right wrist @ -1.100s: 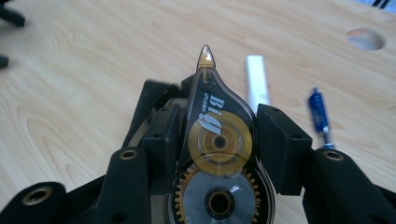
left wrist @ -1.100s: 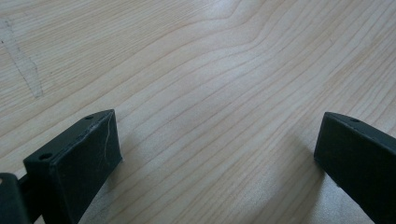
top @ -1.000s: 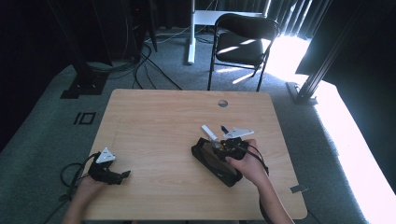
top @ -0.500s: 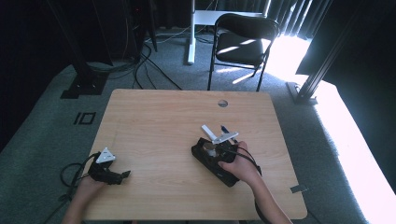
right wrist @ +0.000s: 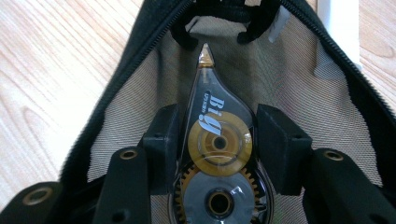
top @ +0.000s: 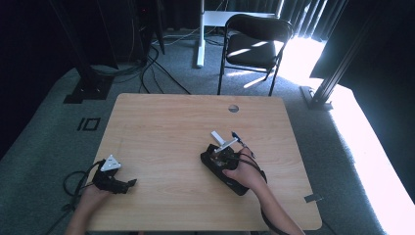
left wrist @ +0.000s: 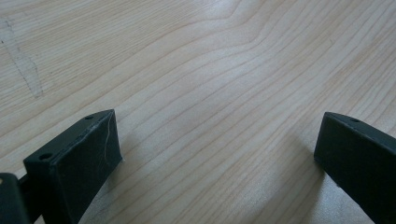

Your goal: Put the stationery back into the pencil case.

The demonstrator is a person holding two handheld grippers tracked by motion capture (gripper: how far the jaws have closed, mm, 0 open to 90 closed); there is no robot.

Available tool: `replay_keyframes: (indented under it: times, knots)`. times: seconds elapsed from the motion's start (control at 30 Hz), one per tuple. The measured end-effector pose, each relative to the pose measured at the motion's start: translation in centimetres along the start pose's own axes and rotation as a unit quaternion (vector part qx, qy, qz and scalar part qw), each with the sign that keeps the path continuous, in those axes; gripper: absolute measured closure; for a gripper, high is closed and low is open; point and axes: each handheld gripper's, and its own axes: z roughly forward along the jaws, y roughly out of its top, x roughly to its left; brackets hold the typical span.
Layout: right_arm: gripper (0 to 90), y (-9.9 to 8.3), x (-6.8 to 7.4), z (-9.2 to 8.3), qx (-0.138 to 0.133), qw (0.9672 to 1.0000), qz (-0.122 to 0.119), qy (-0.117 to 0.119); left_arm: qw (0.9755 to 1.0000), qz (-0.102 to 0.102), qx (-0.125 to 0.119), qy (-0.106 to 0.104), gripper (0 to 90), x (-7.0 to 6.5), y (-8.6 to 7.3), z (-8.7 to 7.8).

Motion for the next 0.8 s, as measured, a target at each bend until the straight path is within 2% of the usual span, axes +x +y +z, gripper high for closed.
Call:
replay_keyframes:
  times: [0.1,0.17,0.27,0.47,0.6,0.8]
  knots:
    - [50.6,0.2,0.0,0.3,0.009,0.9999,0.006,0.002,1.0,0.0,0.0,0.0,0.6,0.0,0.0,0.0]
    - [50.5,0.3,-0.1,0.5,0.014,0.9999,0.002,-0.001,1.0,0.0,0.0,0.0,0.6,0.0,0.0,0.0]
    - [50.2,0.4,-0.2,0.6,0.021,0.9997,0.007,0.007,1.0,0.0,0.0,0.0,0.6,0.0,0.0,0.0]
    - [50.0,0.4,-0.3,0.6,0.021,0.9997,0.003,0.011,1.0,0.0,0.0,0.0,0.6,0.0,0.0,0.0]
    - [47.4,0.4,-0.4,0.0,0.006,0.9998,0.002,0.017,1.0,0.0,0.0,0.0,0.6,0.0,0.0,0.0]
    - [47.2,0.0,-1.0,-2.3,-0.041,0.9986,0.012,0.031,1.0,0.0,0.0,0.0,0.6,0.0,0.0,0.0]
